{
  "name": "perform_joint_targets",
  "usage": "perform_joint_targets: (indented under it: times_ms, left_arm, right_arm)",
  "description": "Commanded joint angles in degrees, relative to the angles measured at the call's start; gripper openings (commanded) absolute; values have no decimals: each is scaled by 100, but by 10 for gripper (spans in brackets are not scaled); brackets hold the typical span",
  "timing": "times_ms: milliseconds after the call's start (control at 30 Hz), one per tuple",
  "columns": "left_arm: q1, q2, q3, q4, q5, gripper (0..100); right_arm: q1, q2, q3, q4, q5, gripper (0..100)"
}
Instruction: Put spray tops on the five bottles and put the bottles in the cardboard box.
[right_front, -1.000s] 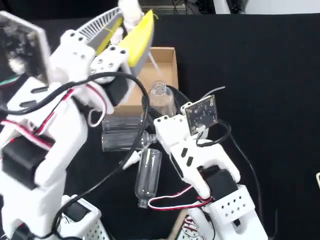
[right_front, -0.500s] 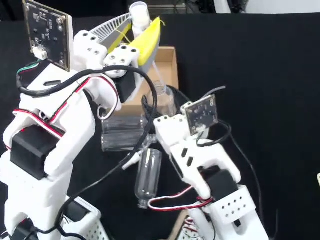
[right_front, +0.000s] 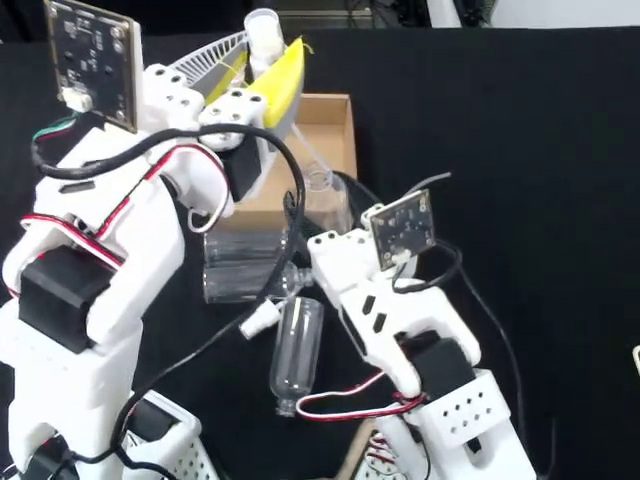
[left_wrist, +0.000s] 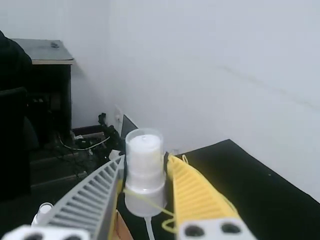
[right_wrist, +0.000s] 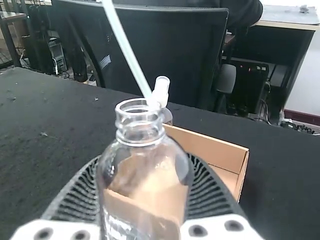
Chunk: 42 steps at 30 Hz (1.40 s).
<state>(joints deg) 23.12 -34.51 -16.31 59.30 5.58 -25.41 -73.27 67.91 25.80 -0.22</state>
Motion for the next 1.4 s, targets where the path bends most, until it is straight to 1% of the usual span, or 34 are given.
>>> perform_joint_targets:
  times_ms: [0,100,233,400,533,700,1100,1200,1367]
  left_arm:
    - [-66,18,66,-18,35,30]
    - [-40,18,66,-158,-9,30]
    - [-31,-53,66,-167,-492,30]
    - [92,-9,75,26,-519,30]
    - [242,-53,22,-35,-563,30]
    - [224,9,-268,-53,-563,30]
    - [198,-53,-321,-97,-571,30]
    - [242,-18,-567,62,-756,30]
    - [251,9,-567,193,-756,30]
  right_arm:
    - [-18,-127,-84,-176,0,11]
    - [-18,-127,-84,-167,0,11]
    - [-18,-127,-84,-167,0,11]
    - [-18,-127,-92,-176,9,11]
    - [-18,-127,-92,-176,9,11]
    - [-18,-127,-92,-176,9,11]
    - [-18,-127,-92,-176,9,11]
    - [-18,-127,-92,-176,9,11]
    - [-18,-127,-92,-176,9,11]
